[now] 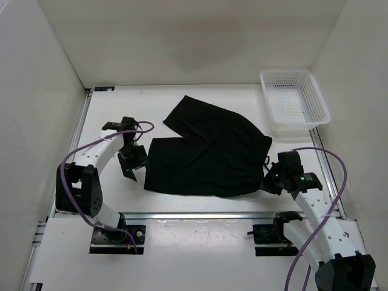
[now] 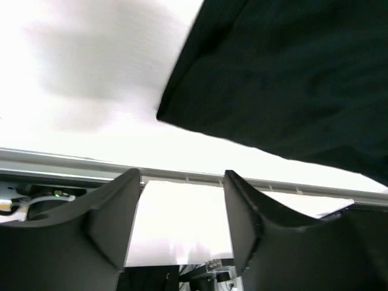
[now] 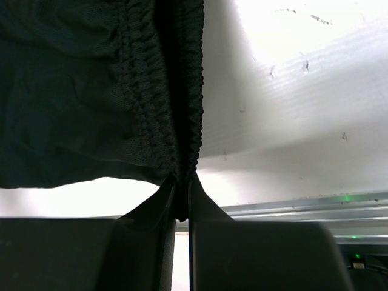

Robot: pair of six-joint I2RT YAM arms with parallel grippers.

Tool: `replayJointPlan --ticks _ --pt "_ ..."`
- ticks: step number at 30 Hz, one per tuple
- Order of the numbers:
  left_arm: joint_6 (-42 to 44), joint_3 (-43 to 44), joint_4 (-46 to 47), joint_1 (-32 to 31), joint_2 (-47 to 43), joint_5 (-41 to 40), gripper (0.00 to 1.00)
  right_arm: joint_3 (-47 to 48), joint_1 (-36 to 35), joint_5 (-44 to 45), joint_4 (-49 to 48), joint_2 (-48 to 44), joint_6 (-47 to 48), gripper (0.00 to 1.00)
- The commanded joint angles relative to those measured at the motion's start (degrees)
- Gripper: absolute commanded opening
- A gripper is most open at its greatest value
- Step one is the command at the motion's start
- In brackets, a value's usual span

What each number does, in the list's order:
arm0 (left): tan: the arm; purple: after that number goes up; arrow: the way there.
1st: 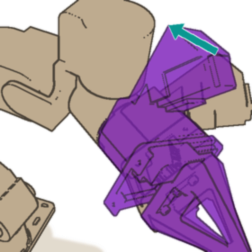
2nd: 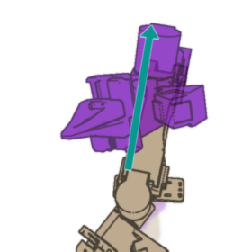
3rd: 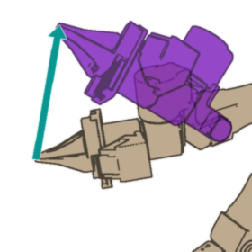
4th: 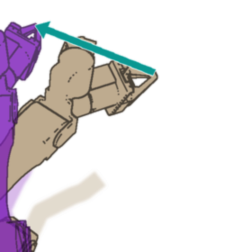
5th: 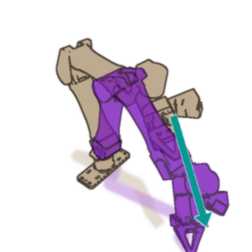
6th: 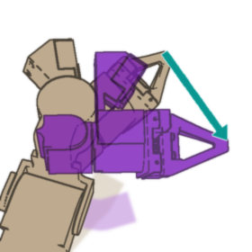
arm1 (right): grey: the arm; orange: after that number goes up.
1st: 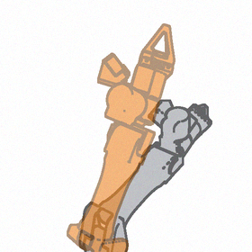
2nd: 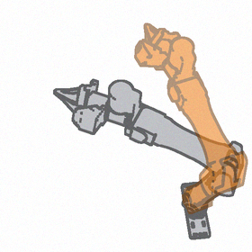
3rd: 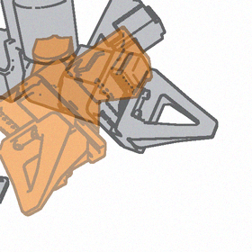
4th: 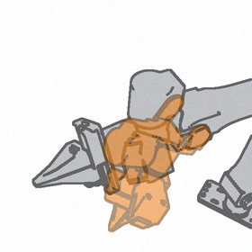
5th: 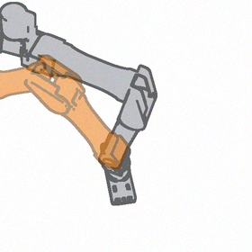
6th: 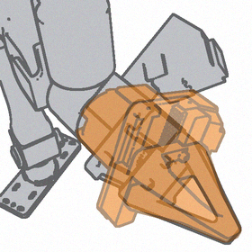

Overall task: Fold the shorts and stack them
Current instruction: Flatten the shorts out

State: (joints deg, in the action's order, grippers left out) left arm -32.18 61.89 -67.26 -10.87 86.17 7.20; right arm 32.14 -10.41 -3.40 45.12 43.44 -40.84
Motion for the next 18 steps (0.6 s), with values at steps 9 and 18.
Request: replayJointPlan --ticks 9,18 --pt "2.57 20.78 0.73 0.95 9.08 -3.42 0.63 1.43 -0.84 0.76 2.25 -0.11 0.50 0.00" --pt "3.18 38.13 0.02 -3.72 26.93 -6.69 0.28 1.43 -0.84 1.29 2.25 0.94 0.50 0.00"
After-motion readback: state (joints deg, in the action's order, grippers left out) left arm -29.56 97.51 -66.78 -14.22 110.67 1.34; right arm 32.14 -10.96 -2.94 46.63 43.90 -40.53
